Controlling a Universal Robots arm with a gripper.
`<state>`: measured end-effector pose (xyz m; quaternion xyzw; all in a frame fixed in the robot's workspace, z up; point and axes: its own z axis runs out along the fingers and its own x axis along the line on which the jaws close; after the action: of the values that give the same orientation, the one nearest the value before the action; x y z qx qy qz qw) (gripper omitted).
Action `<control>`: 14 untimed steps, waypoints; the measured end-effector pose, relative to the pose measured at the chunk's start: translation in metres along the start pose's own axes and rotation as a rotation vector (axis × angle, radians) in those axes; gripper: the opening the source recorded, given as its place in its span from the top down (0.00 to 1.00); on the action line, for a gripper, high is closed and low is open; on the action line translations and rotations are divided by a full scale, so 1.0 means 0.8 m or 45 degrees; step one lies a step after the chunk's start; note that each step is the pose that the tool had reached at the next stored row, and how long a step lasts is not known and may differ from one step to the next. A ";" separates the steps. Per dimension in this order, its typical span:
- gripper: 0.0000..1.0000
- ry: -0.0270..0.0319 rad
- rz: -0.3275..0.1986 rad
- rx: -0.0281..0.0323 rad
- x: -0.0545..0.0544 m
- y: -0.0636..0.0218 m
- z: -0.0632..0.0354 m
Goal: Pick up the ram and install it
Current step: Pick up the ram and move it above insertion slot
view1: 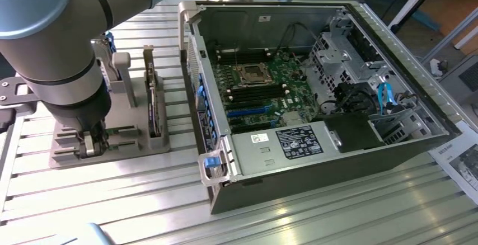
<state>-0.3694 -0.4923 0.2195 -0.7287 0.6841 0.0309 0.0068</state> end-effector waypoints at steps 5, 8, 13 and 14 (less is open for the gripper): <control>0.76 0.0001 0.000 0.0000 0.002 0.000 0.002; 0.76 0.0002 0.000 -0.0001 0.002 0.000 0.003; 0.76 0.0001 0.000 0.0000 0.002 -0.005 0.003; 0.76 -0.0001 0.000 0.0001 0.002 -0.007 0.003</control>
<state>-0.3641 -0.4935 0.2170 -0.7287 0.6841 0.0308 0.0068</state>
